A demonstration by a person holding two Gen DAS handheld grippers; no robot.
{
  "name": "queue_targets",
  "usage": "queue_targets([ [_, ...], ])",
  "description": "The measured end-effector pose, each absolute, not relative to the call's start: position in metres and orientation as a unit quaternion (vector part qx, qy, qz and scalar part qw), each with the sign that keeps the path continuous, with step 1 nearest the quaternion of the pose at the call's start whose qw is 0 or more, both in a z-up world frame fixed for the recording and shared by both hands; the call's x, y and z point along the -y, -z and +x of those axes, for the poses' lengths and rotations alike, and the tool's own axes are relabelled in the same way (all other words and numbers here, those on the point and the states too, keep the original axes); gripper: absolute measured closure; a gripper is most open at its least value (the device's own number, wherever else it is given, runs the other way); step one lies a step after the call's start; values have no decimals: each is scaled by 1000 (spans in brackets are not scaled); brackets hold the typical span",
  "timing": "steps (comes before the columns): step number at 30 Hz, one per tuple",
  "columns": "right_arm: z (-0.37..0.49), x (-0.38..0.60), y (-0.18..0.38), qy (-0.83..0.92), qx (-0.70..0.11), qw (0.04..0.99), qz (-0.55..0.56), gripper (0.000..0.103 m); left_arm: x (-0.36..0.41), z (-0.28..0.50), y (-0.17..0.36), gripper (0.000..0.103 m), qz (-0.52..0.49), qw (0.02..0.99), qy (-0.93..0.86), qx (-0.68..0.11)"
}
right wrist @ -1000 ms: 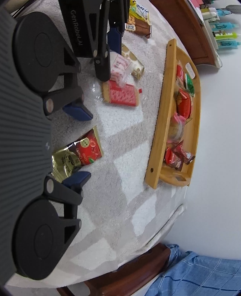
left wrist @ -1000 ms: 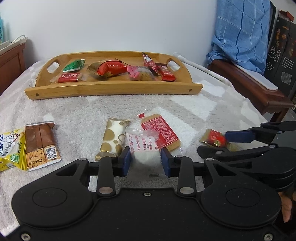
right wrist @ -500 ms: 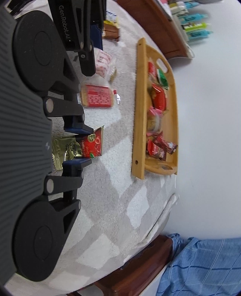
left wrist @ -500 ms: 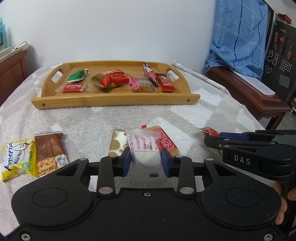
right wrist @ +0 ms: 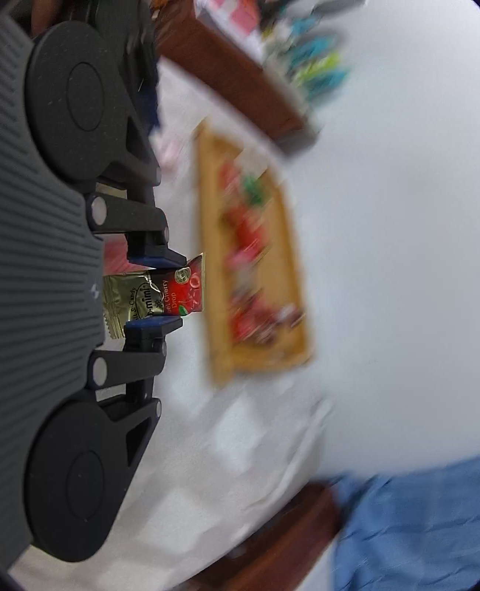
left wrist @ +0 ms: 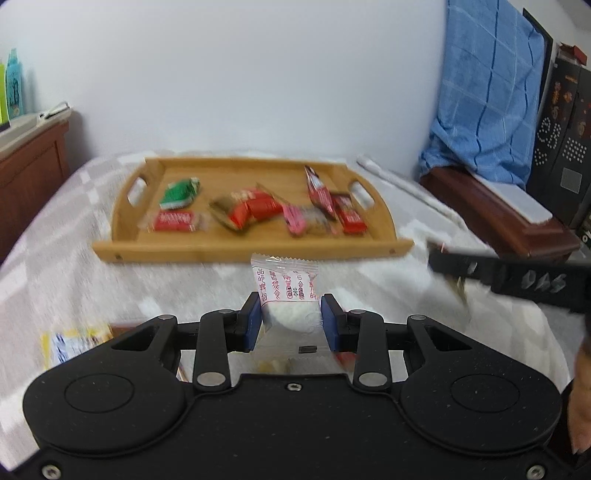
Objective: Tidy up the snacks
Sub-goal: 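Carry the white sachet with the left tool while the right tool carries the candy to the tray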
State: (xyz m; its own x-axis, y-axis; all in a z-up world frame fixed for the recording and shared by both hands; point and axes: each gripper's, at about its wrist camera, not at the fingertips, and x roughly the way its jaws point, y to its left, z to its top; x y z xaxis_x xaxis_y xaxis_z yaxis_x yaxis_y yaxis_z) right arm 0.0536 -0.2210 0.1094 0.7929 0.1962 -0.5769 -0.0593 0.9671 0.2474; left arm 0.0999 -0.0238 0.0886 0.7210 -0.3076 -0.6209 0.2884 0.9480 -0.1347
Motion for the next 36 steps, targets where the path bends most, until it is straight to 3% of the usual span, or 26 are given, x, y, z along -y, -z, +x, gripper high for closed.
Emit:
queue_targets([
  [8,113,216,-124,-64,-271,950,144,72,8,156,-116,71,-13,940,148,-306],
  [13,164,216,-113,-66,-284,942,166,72,2,201,-118,71,-14,943,147,-297],
  [25,257,205,-73,-69,-325,928,166,72,-7,297,-83,71,-29,936,131,-326],
  [36,281,206,-39,-69,-349,919,173,74,3,338,-49,71,-20,929,122,-349],
])
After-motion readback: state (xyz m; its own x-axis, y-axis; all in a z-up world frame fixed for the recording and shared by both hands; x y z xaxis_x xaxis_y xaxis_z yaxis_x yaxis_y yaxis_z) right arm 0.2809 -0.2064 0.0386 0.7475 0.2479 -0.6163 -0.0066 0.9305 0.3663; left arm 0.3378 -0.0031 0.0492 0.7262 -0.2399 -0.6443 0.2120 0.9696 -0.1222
